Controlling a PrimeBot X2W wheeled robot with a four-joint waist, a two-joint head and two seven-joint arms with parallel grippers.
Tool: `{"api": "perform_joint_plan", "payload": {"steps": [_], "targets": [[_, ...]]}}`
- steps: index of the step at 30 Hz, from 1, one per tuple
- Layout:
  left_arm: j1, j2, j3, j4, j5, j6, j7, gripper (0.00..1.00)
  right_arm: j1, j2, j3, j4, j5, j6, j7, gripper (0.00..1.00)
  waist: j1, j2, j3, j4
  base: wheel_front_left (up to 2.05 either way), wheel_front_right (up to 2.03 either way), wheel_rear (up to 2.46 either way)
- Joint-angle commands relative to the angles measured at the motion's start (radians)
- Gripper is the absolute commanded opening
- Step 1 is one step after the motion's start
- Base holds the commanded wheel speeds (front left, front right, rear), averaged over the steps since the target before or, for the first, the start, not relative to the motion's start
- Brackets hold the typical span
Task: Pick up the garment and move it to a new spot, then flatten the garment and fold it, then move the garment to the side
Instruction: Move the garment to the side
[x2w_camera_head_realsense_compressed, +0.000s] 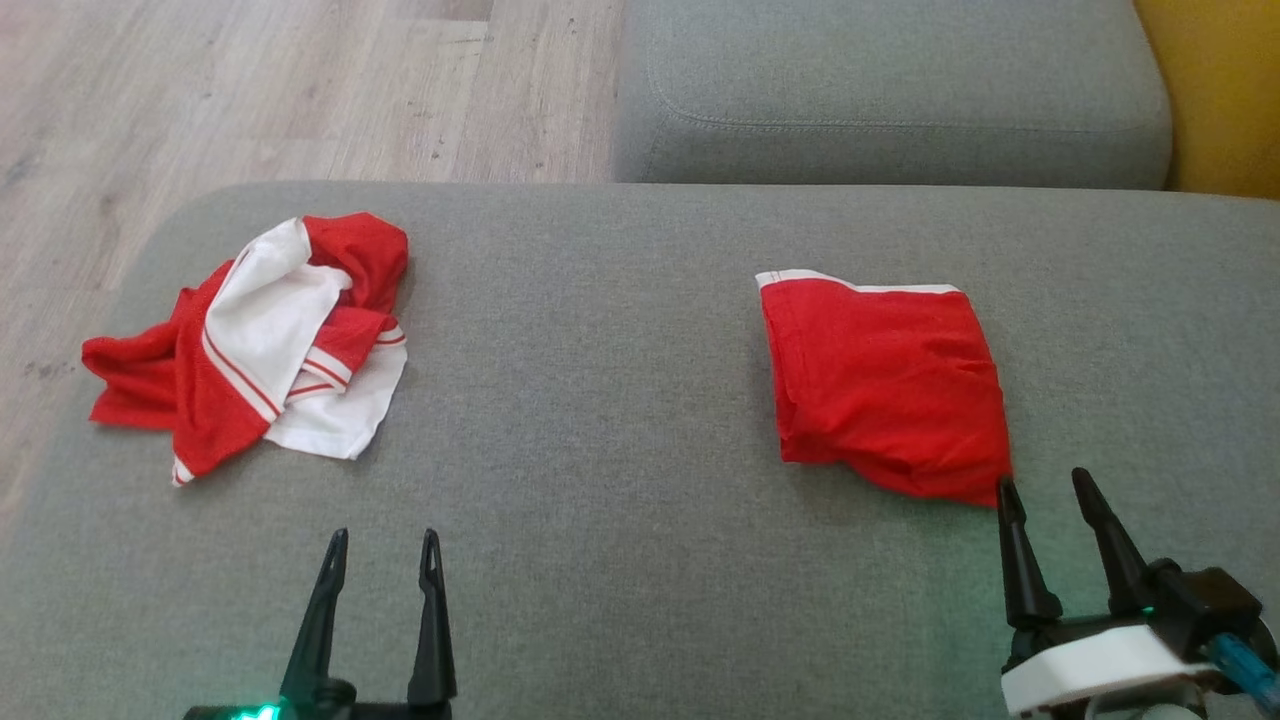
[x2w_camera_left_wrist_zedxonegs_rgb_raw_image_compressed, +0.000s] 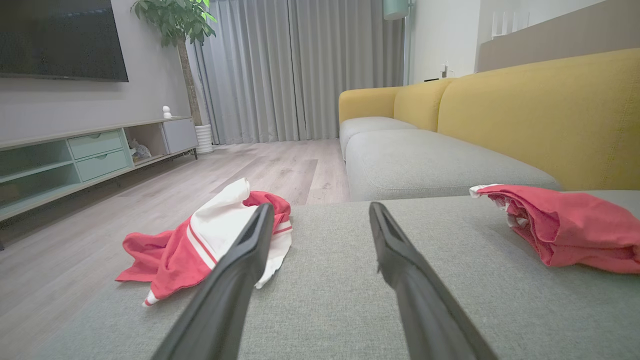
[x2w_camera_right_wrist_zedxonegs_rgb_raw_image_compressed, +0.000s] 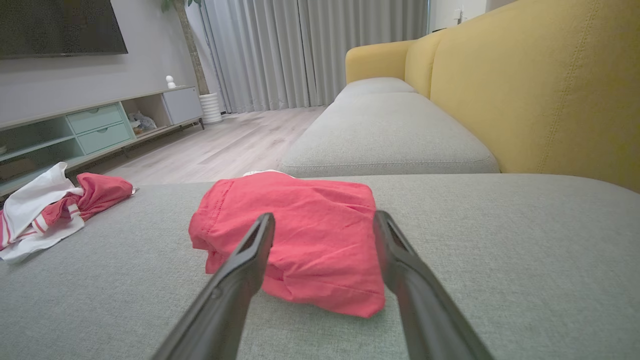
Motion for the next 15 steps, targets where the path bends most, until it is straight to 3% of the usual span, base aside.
{"api": "perform_joint_plan", "payload": {"steps": [1, 15], "targets": [[-0.027, 0.002, 0.025, -0.025, -0.004, -0.004, -0.002, 1.0, -0.015, -0.009, 0.026, -0.031, -0.005, -0.001, -0.012, 1.0, 0.0, 0.0, -0.001, 0.001, 0.0, 0.0, 0.0], [-0.05, 0.004, 0.035, -0.016, -0.006, -0.014, -0.002, 1.0, -0.014, -0.015, 0.054, -0.029, -0.003, -0.001, -0.012, 1.0, 0.0, 0.0, 0.02, -0.02, 0.0, 0.0, 0.0]]}}
